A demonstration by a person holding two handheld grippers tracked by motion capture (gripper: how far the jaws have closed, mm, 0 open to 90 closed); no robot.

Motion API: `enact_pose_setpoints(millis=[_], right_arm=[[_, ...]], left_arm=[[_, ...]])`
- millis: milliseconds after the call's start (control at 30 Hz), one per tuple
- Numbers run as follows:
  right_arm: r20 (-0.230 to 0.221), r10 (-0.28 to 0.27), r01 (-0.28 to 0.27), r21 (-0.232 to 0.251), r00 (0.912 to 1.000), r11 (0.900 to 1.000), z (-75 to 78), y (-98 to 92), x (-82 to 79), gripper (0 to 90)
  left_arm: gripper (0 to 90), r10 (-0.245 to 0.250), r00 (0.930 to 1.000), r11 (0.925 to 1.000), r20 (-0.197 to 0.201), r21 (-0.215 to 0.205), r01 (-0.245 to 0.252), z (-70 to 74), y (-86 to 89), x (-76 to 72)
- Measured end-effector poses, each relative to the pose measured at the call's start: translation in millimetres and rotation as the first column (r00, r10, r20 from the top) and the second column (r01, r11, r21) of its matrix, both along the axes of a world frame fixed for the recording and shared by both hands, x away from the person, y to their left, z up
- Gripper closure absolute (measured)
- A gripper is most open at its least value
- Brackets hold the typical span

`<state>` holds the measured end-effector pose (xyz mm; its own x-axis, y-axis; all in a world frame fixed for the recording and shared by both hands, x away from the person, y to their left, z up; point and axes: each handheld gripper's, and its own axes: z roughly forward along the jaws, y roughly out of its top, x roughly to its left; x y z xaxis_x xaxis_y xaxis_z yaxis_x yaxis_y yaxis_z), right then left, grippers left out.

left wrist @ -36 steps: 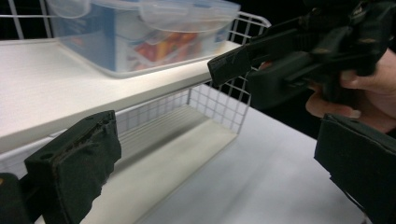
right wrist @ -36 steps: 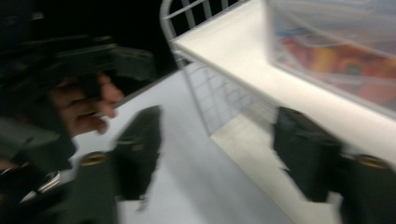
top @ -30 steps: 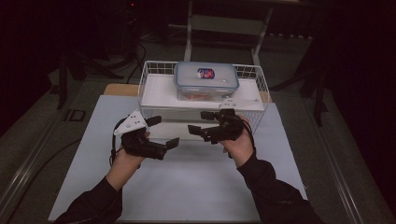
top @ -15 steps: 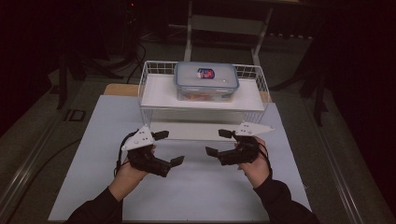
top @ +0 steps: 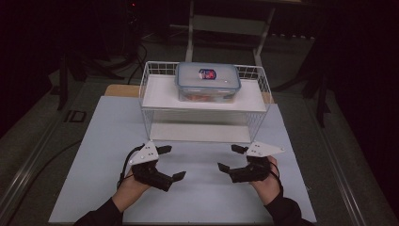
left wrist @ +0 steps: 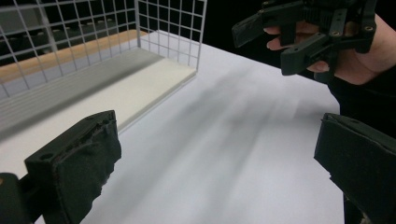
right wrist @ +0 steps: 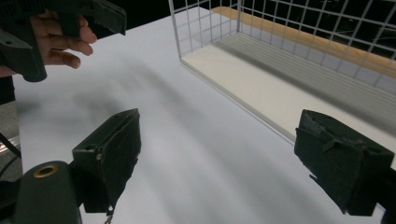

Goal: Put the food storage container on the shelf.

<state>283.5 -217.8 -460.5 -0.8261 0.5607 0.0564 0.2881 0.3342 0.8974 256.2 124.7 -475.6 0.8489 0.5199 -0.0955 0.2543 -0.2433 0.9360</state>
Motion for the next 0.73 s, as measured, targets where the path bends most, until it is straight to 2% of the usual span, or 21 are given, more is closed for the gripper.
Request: enact_pose_setpoints(millis=[133,467,533,633,733], right_arm=[[0.006,-0.026,0.026,-0.015,0.9996,1.0,-9.9,-9.2,-5.2,14.6],[-0.006,-0.058,0.058,-0.019,0.9983,0.998,-24.2,-25.2,-9.9,14.6],[-0.011,-0.06,0.06,-0.033,0.9981,0.998,-29.1,-27.8,-9.8,15.3],[-0.007,-0.069,0.069,-0.046,0.9976,0.997,-31.7,-30.3,-9.0,15.6],[-0.016,-0.077,0.076,-0.034,0.9969,0.997,-32.9,-33.3,-7.4,15.8]], left_arm=[[0.1,-0.007,1.0,0.9993,0.007,0.038,0.006,-7.2,3.3,-2.9],[0.1,0.029,0.9994,0.9993,-0.021,0.023,-0.028,-23.8,18.8,-4.2],[0.1,0.038,0.9989,0.9989,-0.027,0.028,-0.037,-28.0,22.3,-4.5],[0.2,0.039,0.9992,0.998,-0.01,0.05,-0.039,-29.8,22.7,-5.3],[0.1,0.03,0.9994,0.9977,-0.016,0.062,-0.029,-33.0,21.8,-4.9]])
